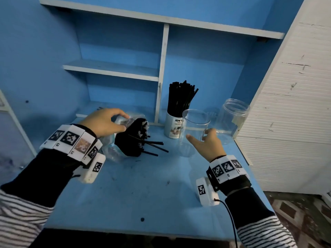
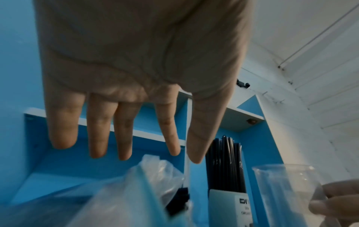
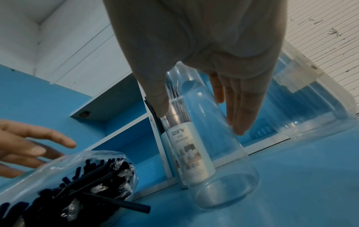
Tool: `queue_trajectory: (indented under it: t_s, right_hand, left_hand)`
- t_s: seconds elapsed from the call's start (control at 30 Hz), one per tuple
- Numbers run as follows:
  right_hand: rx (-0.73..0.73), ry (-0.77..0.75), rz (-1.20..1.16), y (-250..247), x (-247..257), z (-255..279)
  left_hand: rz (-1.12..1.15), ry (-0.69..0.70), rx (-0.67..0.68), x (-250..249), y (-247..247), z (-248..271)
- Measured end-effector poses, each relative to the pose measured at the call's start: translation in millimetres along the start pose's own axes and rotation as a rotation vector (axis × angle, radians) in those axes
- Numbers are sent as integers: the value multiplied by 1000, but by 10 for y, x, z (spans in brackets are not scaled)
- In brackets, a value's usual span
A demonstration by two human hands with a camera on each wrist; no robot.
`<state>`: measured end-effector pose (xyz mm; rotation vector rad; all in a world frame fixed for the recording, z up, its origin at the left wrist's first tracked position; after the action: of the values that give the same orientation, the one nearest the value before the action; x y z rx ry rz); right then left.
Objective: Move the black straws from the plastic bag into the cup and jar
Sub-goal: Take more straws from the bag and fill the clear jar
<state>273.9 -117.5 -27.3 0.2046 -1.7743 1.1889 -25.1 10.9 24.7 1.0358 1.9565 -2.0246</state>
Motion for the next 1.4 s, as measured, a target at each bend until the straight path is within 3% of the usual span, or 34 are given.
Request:
queue_trajectory:
  t_s: [0.1,0.17,0.3,0.37,0.43,0.53,0.67,0.77,0.9,1.1,1.3,1.4]
  right_hand:
    - [-21,-10,-22,-21,10,61]
    - [-112,-54,-40,-121,56,109]
    - [-384,-266,13,-373,334,285]
    - [-428,-386,-3,-380,540,383]
    - [-352,-505,-29,-237,753,431]
    - [-67,-580,-3,219,955,439]
    - [422,-424,339,966,759,427]
    - [551,-307,434,1178,586,388]
    - [586,-291,429,1208,608,351]
    - [677,-189,172,1247,696,335]
    - [314,-487,-10,1061,1221,264]
    - [307,-653,69,1173,1457,352]
  left_hand:
    - [10,29,9,65,49,62]
    - [20,36,-22,73,53,105]
    - [63,25,-50,124,59,112]
    - [95,5,-82,134,36,116]
    - [110,-4,-123,118,3,119]
    - [130,2,-166,99,-27,125]
    - [153,-6,-188,130,-34,122]
    - [159,-8,-198,151,-46,122]
    - [158,-17,-184,180,-48,111]
    - [165,0,-180,156,-54,107]
    - [178,5,-214,136,-82,124]
    - [196,9,-253,140,-119,112]
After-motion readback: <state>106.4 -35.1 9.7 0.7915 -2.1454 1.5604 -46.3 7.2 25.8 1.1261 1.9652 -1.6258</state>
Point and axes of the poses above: each hand's wrist, its own z-axis away from the middle knuckle, its own y-axis out of the palm, x = y × z, the point moved 9 cm from there along -z, towards the middle knuckle, and after that the axes turned 3 degrees about -x, right-handed, at the moved point
